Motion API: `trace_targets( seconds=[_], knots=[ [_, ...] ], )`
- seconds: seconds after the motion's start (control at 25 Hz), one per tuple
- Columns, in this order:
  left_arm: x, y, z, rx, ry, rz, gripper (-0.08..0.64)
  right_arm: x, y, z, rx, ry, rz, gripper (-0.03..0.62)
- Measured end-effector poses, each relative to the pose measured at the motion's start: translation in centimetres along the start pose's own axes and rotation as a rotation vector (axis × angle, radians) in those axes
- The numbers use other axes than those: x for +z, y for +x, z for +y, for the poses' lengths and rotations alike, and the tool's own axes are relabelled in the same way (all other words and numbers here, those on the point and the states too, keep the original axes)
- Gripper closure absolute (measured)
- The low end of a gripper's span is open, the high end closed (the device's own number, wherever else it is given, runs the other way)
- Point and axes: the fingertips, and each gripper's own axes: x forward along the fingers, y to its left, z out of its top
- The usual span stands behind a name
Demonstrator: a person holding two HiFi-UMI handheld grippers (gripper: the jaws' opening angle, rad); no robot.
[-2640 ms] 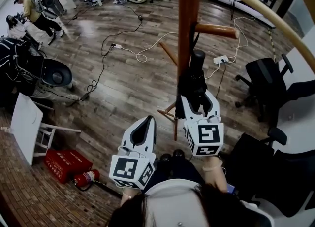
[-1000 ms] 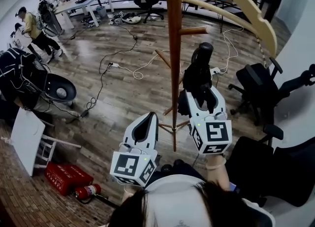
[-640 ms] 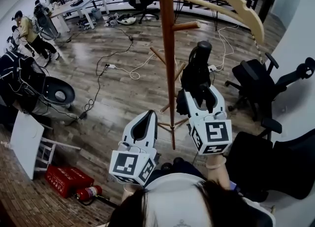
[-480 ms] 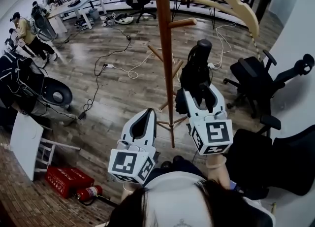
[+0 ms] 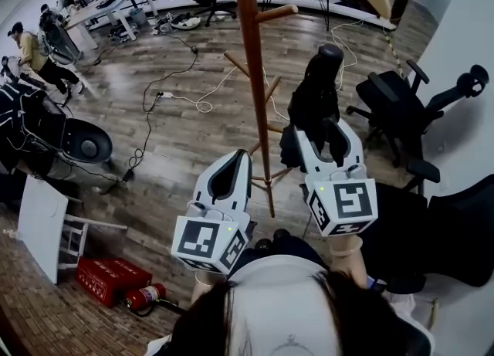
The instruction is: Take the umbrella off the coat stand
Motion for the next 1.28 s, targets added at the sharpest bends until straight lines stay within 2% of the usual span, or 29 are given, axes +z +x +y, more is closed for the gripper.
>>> trace_targets(
  seconds=[0.44,1.04,1.28],
  knots=[
    [0.0,-0.6,-0.8,-0.056,-0.009,0.002,0.546,0.4,-2.9,0.0,-0.059,-0.006,-0.002,0.367],
    [-0.1,-0.4,-2.9,-0.142,-0.002,0.014,0.546,-0.1,-5.6,0.6,-0.093,-0.006,0.005,0.367],
    [0.0,-0.4,-3.5,-0.145,-0.006,0.011,0.546,-0.1,-6.4,0.4,-0.1,-0.007,0.004,0.367]
  ],
)
